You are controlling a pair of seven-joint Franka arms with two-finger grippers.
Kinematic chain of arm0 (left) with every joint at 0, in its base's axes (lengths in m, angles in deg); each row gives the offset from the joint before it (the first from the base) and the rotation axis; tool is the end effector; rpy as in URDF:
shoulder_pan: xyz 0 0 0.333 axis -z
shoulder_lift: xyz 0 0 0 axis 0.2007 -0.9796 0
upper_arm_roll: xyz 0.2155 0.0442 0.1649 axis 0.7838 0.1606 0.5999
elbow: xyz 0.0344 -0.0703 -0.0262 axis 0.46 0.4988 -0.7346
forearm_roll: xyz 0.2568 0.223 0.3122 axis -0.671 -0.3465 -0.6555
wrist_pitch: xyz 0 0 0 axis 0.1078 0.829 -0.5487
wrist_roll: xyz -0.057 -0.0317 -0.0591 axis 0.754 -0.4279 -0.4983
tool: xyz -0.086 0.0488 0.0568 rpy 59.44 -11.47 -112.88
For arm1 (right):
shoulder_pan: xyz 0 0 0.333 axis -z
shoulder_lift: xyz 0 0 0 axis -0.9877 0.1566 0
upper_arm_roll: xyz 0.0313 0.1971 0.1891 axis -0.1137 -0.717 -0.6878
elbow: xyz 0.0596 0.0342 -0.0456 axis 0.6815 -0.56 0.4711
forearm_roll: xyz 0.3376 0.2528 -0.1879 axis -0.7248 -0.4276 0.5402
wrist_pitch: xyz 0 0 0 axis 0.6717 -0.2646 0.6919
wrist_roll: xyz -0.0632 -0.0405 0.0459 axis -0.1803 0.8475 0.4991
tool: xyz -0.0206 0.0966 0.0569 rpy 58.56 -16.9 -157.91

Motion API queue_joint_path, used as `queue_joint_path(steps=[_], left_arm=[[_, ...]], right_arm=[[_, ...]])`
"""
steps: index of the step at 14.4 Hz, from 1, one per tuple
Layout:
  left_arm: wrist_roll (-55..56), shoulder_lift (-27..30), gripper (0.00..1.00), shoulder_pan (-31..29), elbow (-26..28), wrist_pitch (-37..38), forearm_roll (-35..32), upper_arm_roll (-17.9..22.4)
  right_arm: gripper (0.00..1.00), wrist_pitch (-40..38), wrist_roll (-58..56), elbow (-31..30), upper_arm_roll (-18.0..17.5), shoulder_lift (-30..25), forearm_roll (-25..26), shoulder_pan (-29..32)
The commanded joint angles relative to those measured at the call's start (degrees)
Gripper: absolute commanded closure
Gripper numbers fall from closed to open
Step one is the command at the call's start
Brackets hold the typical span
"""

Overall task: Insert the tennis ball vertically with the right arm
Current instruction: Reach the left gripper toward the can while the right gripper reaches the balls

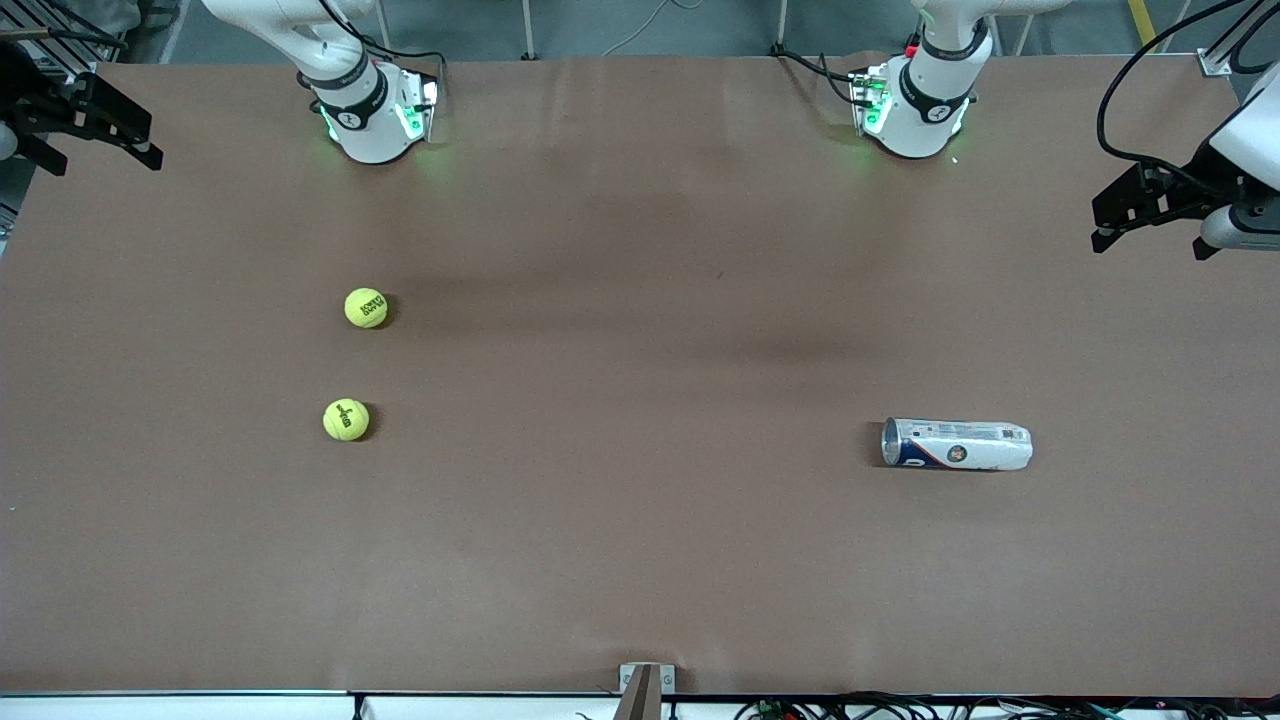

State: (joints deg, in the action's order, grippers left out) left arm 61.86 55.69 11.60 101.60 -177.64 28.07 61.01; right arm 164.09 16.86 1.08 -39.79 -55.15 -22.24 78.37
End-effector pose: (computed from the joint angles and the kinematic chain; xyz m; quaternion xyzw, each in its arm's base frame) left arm 0.6096 -0.0577 0.6152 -0.9972 0.0673 -0.0289 0.0180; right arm 0.5530 0.0205 0.6639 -0.9993 -0.0236 0.0268 0.0090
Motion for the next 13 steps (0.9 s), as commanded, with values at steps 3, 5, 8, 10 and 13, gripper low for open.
queue_joint_path(steps=[3, 5, 8, 10, 13], left_arm=[[0.03, -0.97, 0.00, -0.10, -1.61, 1.35, -0.81, -0.16], [-0.76, -1.84, 0.00, -0.28, -1.61, 1.35, -0.73, 0.19], [-1.38, -5.09, 0.00, -0.72, -1.35, 0.04, -3.00, 0.19], [-1.47, -7.64, 0.00, -0.72, -0.73, -0.66, -3.10, 0.19], [-4.87, -10.72, 0.00, -0.72, 3.12, -5.30, -3.01, 0.10]], right_arm=[[0.00, 0.38, -0.41, -0.50, 0.03, -1.07, -0.52, -0.02], [0.00, 0.38, -0.41, -0.41, 0.03, -0.98, -0.52, -0.11], [0.00, 0.38, -0.50, 0.37, 0.21, -0.72, -0.17, 0.06], [0.00, 0.55, -0.50, 0.29, 0.21, 0.07, 0.01, -0.11], [0.00, 5.36, -0.50, 0.12, 0.38, 5.77, -0.16, 0.68]])
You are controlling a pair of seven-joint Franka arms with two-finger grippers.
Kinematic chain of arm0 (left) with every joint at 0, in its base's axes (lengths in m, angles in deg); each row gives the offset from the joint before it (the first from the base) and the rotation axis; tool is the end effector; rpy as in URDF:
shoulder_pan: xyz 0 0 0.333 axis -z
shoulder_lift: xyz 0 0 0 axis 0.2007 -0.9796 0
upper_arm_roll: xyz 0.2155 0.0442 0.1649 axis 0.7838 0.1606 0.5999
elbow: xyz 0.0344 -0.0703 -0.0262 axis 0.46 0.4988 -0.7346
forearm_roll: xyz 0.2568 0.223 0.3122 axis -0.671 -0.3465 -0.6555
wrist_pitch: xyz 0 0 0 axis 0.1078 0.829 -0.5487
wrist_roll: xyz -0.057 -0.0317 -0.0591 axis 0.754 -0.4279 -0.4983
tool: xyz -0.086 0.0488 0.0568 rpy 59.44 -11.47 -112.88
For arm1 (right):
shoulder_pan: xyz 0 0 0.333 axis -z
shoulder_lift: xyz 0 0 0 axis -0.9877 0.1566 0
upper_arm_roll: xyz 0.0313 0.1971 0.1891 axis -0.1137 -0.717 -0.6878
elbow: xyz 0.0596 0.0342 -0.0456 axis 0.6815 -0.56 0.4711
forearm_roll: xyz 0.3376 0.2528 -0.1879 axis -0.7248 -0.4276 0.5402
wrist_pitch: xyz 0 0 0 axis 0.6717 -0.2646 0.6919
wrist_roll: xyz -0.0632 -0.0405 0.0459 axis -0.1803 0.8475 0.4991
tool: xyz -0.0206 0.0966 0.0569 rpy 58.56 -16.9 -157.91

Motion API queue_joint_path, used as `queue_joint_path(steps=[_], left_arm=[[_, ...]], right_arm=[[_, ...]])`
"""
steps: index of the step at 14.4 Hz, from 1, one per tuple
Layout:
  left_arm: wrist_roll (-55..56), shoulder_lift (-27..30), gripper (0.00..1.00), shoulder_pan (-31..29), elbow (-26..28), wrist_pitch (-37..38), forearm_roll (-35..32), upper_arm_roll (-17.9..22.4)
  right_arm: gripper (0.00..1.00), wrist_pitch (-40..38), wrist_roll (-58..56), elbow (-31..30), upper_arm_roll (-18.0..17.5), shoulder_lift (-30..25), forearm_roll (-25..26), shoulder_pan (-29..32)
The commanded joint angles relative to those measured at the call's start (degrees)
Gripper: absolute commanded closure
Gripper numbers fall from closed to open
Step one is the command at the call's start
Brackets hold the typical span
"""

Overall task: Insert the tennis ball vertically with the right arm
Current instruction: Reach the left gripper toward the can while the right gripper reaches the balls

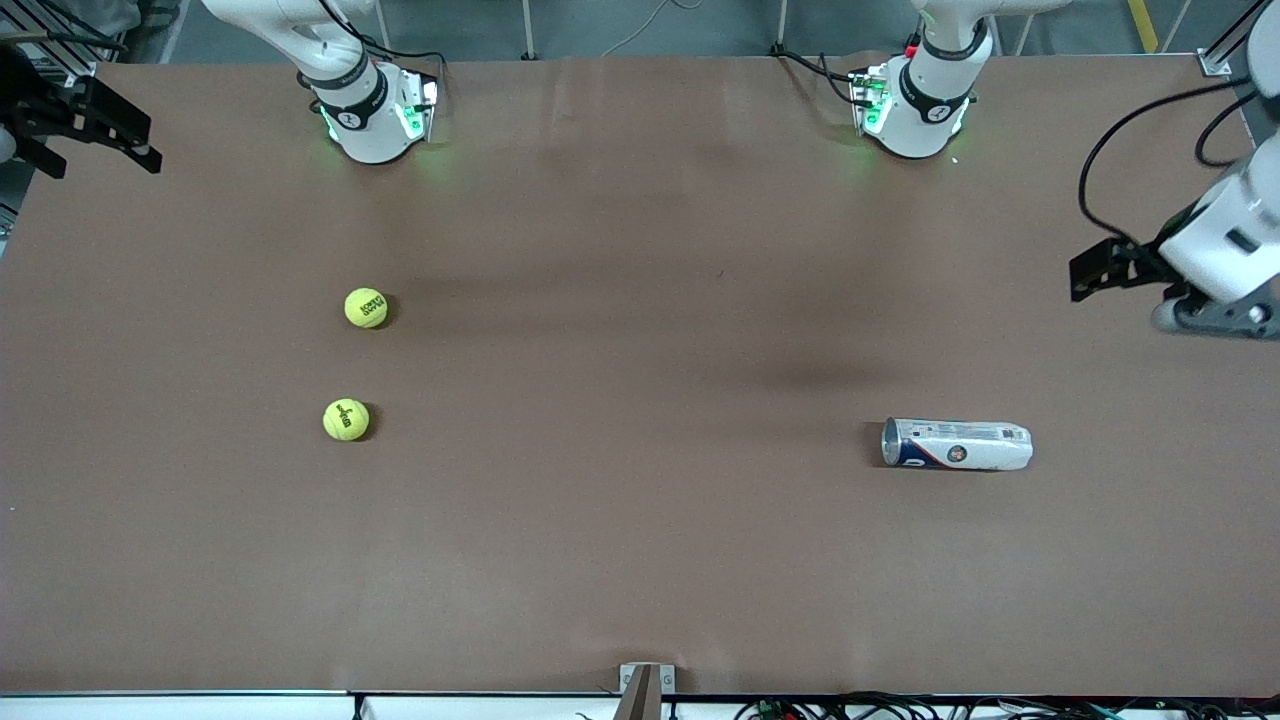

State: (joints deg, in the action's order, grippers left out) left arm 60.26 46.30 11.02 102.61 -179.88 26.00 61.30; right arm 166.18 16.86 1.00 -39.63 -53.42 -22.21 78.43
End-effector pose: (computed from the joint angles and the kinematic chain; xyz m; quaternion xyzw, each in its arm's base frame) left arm 0.6519 -0.0444 0.5056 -0.9957 0.0766 0.0422 0.0295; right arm 0.5672 0.0187 0.6493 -0.9994 -0.0213 0.0243 0.0088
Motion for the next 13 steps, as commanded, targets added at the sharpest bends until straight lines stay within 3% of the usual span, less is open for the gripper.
queue_joint_path(steps=[1, 3, 7, 10, 13], left_arm=[[-7.39, -2.90, 0.00, -0.05, 3.61, -6.14, -0.95, -0.18], [-13.47, -6.15, 0.00, 0.04, 4.59, -8.36, -0.95, -0.18], [-24.45, -11.87, 0.00, 0.30, 4.50, -10.64, -1.21, -0.36], [-30.97, -16.00, 0.00, 1.17, 4.24, -13.37, -8.55, -0.62], [-32.38, -19.08, 0.00, 3.19, 4.50, -15.13, -15.08, -2.55]], right_arm=[[0.00, 5.04, -0.59, 0.19, 0.48, 6.15, -0.55, 0.80], [0.00, 6.89, -0.76, 0.54, 0.49, 12.63, 0.15, 0.89], [0.00, 5.95, -0.16, -1.47, 0.57, 19.24, 0.59, 1.94], [0.00, 5.58, 1.42, -7.69, 0.57, 21.63, 0.50, 1.59], [0.00, 12.42, 5.82, -17.62, 0.49, 21.46, -0.11, 0.89]])
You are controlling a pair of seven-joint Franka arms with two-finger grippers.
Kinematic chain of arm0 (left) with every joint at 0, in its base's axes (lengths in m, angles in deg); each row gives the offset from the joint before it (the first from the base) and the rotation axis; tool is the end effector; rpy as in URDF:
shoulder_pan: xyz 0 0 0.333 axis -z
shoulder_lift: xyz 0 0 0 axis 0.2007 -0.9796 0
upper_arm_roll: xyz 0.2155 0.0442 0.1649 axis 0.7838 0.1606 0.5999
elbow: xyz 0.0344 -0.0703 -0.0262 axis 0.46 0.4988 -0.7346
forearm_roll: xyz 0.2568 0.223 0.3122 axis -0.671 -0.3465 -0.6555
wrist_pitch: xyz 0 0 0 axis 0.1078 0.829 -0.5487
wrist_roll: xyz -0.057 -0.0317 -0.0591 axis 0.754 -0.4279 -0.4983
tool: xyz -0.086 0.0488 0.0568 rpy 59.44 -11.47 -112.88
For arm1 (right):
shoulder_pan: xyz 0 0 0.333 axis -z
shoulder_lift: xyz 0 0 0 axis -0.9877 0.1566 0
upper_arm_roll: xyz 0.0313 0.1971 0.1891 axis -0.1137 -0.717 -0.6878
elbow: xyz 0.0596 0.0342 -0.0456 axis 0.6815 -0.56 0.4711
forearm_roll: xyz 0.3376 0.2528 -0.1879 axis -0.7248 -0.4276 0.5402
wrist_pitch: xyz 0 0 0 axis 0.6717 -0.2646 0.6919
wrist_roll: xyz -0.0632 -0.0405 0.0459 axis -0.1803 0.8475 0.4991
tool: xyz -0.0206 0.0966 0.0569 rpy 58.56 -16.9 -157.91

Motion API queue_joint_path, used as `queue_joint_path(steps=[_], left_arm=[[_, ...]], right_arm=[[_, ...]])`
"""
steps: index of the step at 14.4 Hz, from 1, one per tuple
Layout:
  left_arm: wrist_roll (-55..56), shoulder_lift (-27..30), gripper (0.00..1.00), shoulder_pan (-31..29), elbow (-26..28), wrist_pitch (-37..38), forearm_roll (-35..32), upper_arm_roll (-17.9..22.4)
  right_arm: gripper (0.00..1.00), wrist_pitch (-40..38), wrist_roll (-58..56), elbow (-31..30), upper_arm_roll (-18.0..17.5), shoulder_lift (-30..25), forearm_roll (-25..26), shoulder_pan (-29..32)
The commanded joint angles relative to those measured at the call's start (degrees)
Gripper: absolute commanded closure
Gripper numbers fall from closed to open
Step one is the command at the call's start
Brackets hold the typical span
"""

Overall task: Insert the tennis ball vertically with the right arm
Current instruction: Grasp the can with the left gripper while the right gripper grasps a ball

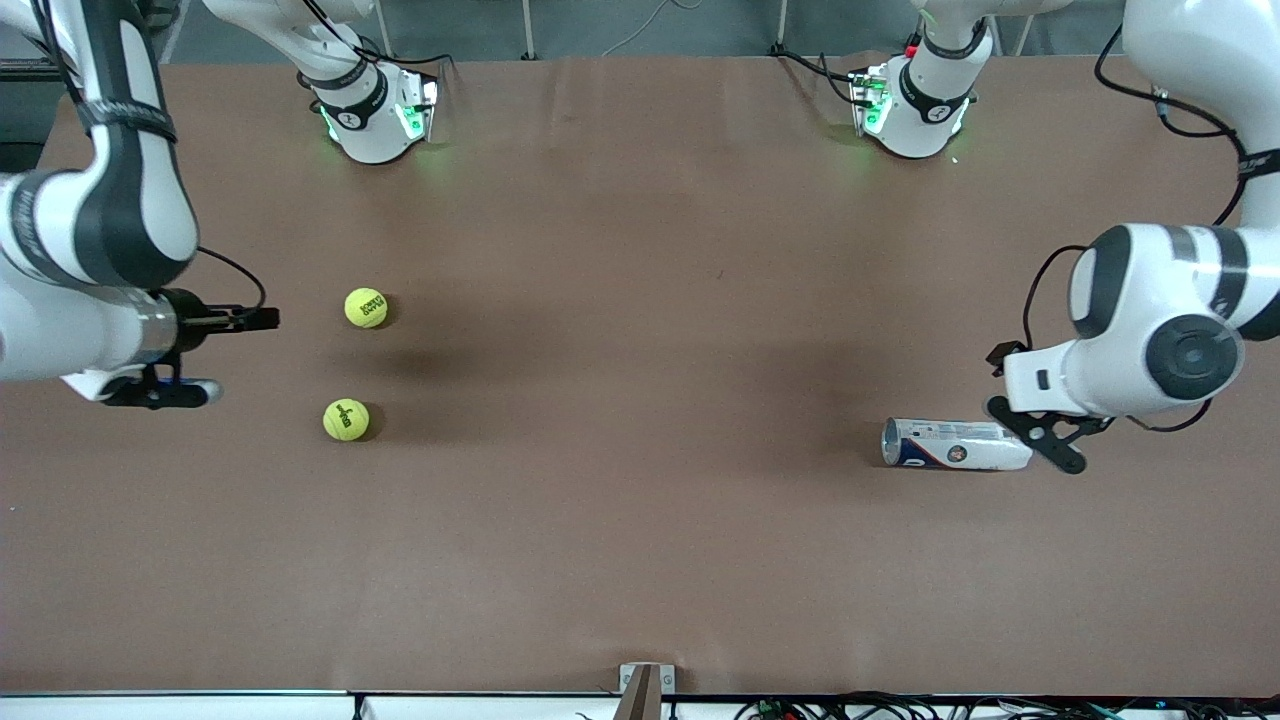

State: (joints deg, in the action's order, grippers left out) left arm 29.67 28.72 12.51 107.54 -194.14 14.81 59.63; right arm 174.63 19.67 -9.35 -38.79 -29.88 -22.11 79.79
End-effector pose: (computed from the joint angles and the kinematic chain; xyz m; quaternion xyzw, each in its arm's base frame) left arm 0.6842 -0.0684 0.2731 -0.9042 0.4008 0.1304 0.0686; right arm 0.6281 -0.0029 0.3133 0.9695 -0.0250 -0.2437 0.0007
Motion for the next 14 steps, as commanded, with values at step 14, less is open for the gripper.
queue_joint_path(steps=[14], left_arm=[[-10.77, -9.07, 0.00, 7.34, 1.85, -5.70, -23.67, -1.68]], right_arm=[[0.00, 19.98, 6.89, -22.07, -0.45, 5.74, -5.39, -2.94]])
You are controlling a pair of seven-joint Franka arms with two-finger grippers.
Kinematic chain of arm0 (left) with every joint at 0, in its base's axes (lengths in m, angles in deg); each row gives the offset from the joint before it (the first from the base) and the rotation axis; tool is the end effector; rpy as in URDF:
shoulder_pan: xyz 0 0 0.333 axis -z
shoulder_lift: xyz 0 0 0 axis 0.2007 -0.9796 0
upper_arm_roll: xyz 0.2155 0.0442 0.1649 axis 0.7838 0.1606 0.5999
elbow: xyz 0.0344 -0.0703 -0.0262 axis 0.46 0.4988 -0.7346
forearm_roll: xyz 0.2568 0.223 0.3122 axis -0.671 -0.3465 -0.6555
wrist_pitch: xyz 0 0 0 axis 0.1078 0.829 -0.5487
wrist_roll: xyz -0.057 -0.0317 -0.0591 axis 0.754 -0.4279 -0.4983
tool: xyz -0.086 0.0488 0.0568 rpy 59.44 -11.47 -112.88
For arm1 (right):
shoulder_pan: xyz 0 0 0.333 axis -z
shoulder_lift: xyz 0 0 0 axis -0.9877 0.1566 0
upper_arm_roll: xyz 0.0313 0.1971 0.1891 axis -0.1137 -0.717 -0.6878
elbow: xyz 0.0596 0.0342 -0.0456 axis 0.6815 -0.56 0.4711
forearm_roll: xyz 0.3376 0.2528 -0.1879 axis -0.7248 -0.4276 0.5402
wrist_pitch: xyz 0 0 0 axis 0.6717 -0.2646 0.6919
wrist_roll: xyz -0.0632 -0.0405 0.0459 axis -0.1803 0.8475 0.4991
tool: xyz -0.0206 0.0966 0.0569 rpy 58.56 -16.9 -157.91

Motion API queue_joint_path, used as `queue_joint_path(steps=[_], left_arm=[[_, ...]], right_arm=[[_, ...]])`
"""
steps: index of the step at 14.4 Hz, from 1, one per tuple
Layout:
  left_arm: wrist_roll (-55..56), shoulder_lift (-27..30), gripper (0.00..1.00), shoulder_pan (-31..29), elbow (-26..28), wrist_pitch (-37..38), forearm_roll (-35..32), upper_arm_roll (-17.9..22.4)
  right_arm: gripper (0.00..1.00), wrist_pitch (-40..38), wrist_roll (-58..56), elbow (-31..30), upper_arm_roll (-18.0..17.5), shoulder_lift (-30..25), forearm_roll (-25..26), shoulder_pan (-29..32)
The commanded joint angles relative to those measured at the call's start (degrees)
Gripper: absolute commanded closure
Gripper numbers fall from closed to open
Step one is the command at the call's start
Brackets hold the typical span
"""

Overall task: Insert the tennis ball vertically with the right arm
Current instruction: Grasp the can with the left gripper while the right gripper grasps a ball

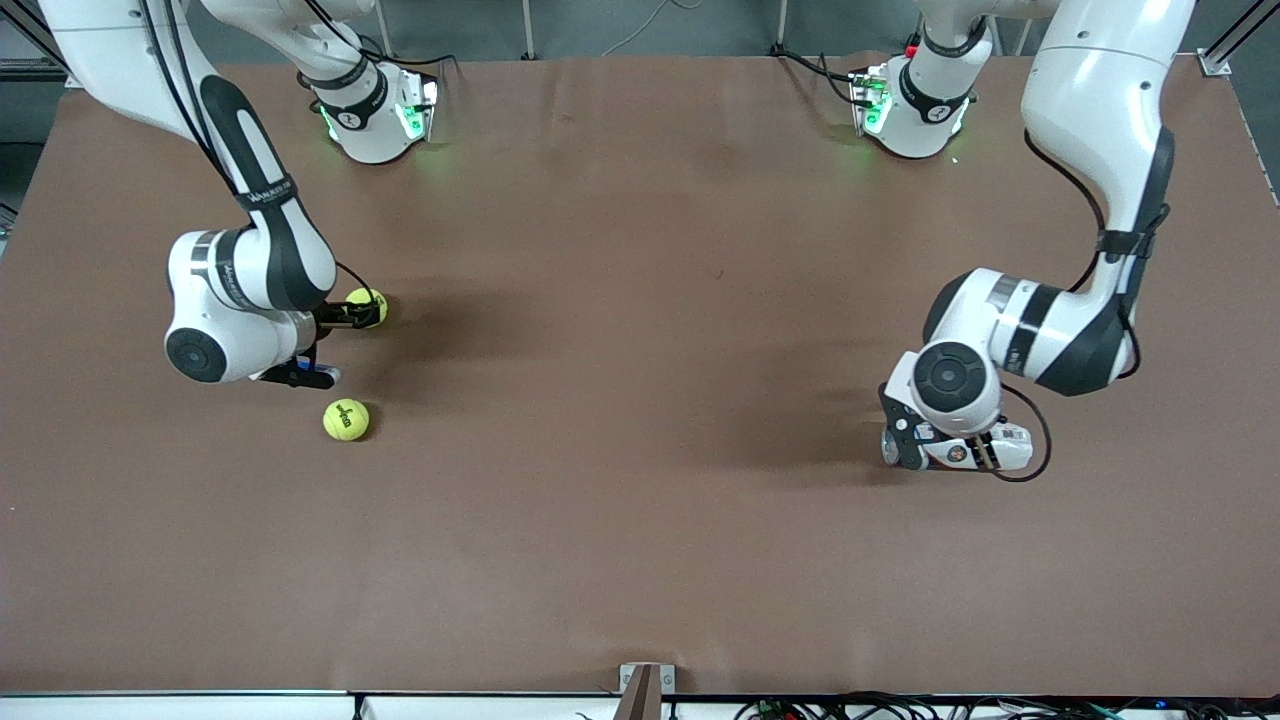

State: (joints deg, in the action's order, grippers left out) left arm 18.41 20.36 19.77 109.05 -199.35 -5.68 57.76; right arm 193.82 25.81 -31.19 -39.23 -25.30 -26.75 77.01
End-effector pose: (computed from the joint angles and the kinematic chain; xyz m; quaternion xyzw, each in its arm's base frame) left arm 0.6649 -0.1551 0.1742 -0.7377 0.6210 0.1919 0.1826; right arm 0.5291 0.0326 0.1118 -0.9491 0.0740 0.3060 0.0062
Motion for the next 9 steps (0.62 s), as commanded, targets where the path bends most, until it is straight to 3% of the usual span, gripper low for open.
queue_joint_path(steps=[1, 4, 9], left_arm=[[0.50, -1.05, 0.00, -0.11, 0.43, -0.93, -4.67, 0.19], [0.76, -2.72, 0.00, 0.16, 0.43, -2.25, -9.24, 0.19], [2.61, -3.95, 0.00, -0.19, 1.04, -4.53, -9.69, 0.27]], right_arm=[[0.00, 1.32, 0.75, -0.31, 0.00, 1.42, -0.75, -0.33], [0.00, 2.11, 0.75, -0.22, 0.00, 2.74, -0.75, -0.59], [0.03, 3.35, 0.75, -0.57, 0.00, 3.80, -0.75, -0.50]])
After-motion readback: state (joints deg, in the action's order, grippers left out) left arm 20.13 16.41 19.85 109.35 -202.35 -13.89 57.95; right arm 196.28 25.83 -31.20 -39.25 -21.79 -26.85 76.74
